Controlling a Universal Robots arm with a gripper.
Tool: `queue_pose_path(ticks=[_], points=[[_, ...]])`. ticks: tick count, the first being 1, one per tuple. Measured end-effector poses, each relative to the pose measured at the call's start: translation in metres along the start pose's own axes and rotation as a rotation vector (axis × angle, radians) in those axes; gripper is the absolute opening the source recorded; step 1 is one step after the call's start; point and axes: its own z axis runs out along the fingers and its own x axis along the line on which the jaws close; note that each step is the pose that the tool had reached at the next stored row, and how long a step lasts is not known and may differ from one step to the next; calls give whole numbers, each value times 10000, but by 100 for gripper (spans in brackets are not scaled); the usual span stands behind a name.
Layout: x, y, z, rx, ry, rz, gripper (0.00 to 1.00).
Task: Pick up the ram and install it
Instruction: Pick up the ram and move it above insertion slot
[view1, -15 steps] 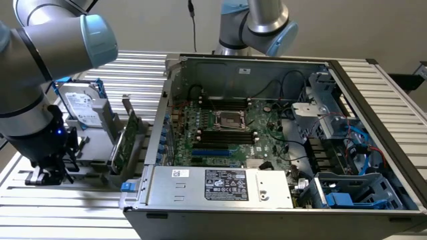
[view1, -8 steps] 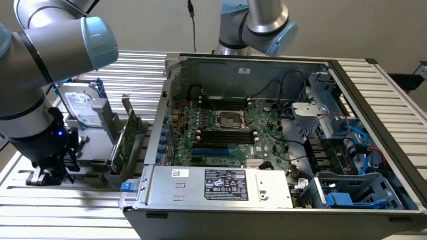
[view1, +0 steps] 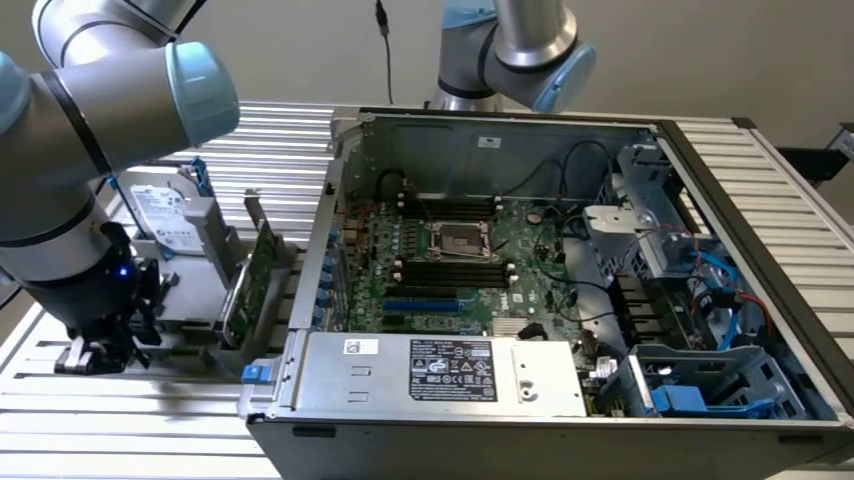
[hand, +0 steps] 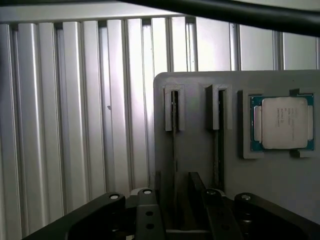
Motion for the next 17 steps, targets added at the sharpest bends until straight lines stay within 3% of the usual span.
queue_pose_path(ticks=[2, 4, 8, 10, 17], points=[[0, 0, 4, -8, -6, 39, 34], [0, -1, 5, -11, -15, 45, 21], [0, -1, 6, -9, -17, 46, 21], [0, -1, 6, -10, -18, 45, 14], [-2, 2, -36, -11, -17, 43, 14]])
